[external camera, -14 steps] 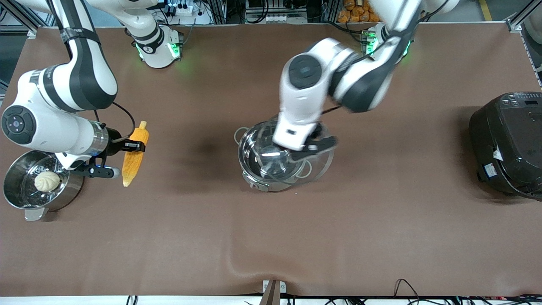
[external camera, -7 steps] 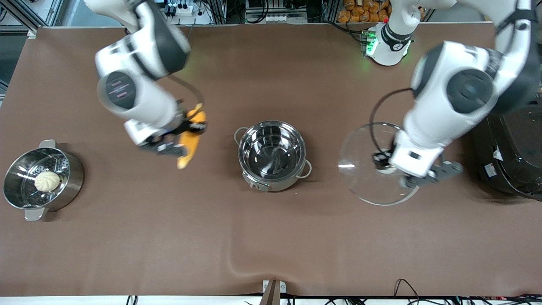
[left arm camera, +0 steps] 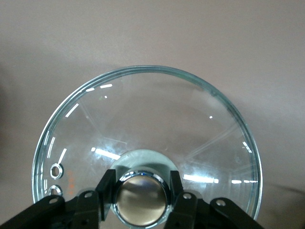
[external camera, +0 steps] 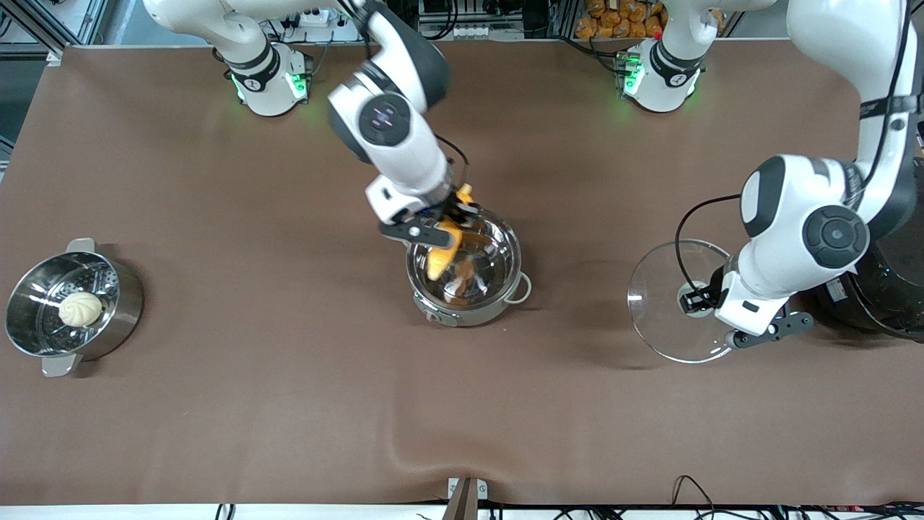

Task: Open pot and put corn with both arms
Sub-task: 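Lower the corn into the pot while the left gripper sets the lid down, then open the right gripper to release the corn into the pot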

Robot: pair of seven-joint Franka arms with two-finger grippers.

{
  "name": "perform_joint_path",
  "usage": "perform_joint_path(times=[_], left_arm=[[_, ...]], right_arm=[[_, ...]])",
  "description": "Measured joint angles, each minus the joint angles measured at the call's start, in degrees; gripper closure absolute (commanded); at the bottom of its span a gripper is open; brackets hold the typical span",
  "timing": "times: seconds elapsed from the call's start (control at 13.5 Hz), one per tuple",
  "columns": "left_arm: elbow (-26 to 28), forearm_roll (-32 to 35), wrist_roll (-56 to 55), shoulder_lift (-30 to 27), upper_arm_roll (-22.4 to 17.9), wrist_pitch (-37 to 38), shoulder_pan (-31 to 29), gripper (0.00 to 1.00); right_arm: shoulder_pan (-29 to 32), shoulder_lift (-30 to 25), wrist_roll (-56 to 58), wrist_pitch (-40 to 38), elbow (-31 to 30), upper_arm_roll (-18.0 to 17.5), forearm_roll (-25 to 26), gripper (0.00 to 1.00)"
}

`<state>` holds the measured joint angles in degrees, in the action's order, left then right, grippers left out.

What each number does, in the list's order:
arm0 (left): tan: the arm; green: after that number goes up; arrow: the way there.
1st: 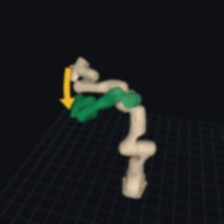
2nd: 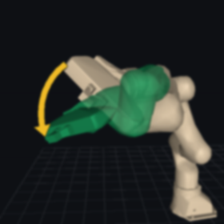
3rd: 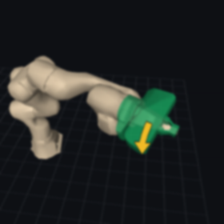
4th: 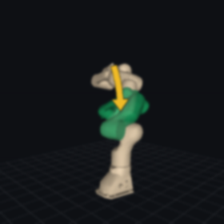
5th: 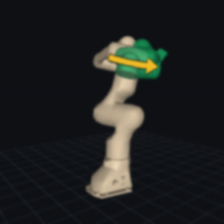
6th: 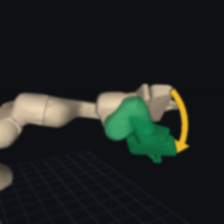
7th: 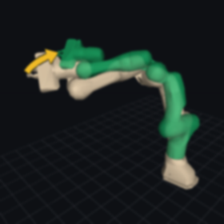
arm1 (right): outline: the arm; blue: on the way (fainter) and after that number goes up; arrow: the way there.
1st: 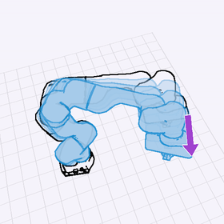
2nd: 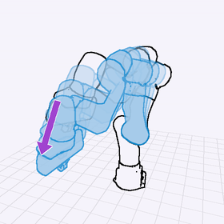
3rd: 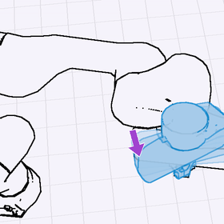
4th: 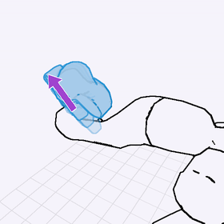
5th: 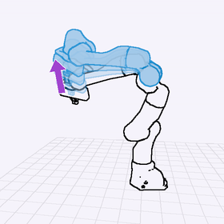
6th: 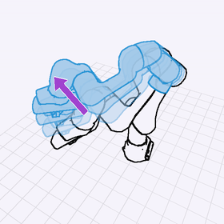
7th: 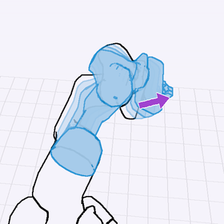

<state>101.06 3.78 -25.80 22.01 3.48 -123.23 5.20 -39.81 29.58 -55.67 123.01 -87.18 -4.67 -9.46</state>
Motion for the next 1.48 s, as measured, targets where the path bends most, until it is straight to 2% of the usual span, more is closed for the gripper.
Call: perform_joint_path(times=[0.15,0.3,0.37,0.44,0.52,0.59,0.74,1.03,1.18,1.33,1.48], left_arm=[[9.15,0.00,0.10,-0.18,0.05,-11.63,-1.29,1.00],[16.87,0.00,0.53,-0.13,0.07,-20.68,-2.40,1.00],[19.31,0.00,0.74,-0.13,0.07,-23.01,-2.64,1.00],[20.87,0.00,0.78,-0.14,0.08,-24.56,-2.69,1.00],[21.82,0.00,0.78,-0.14,0.11,-25.58,-2.68,1.00],[22.45,0.00,0.78,-0.13,0.17,-26.03,-2.68,0.89],[23.10,0.00,0.78,-0.14,0.23,-26.28,-2.68,0.00],[22.43,0.00,0.78,-0.95,0.24,-26.90,-2.69,0.00],[20.25,0.00,0.78,-2.78,0.23,-26.25,-2.76,0.00],[16.72,0.00,0.78,-5.74,0.22,-21.27,-2.90,0.00],[11.39,0.00,0.78,-8.74,0.21,-12.71,-3.02,0.00]], right_arm=[[-0.94,4.37,-1.19,0.89,2.86,0.14,-0.04,0.81],[-0.90,6.22,-1.26,0.90,4.27,0.77,-0.07,0.78],[-0.85,6.52,-1.26,0.87,4.54,1.01,-0.07,0.62],[-0.78,6.64,-1.27,0.77,4.72,1.19,-0.08,0.16],[-0.74,6.74,-1.32,0.67,4.80,1.31,-0.12,0.00],[-0.74,6.93,-1.42,0.60,4.80,1.35,-0.14,0.00],[-0.74,7.14,-1.44,0.60,4.82,1.44,0.14,0.00],[-0.39,6.50,-1.32,0.37,6.28,3.14,0.84,0.00],[0.87,5.02,-0.65,-2.41,6.91,3.63,1.01,0.00],[4.22,2.28,4.24,-9.17,7.27,3.86,1.23,0.00],[9.89,-1.70,10.97,-15.91,7.49,4.03,1.36,0.00]])
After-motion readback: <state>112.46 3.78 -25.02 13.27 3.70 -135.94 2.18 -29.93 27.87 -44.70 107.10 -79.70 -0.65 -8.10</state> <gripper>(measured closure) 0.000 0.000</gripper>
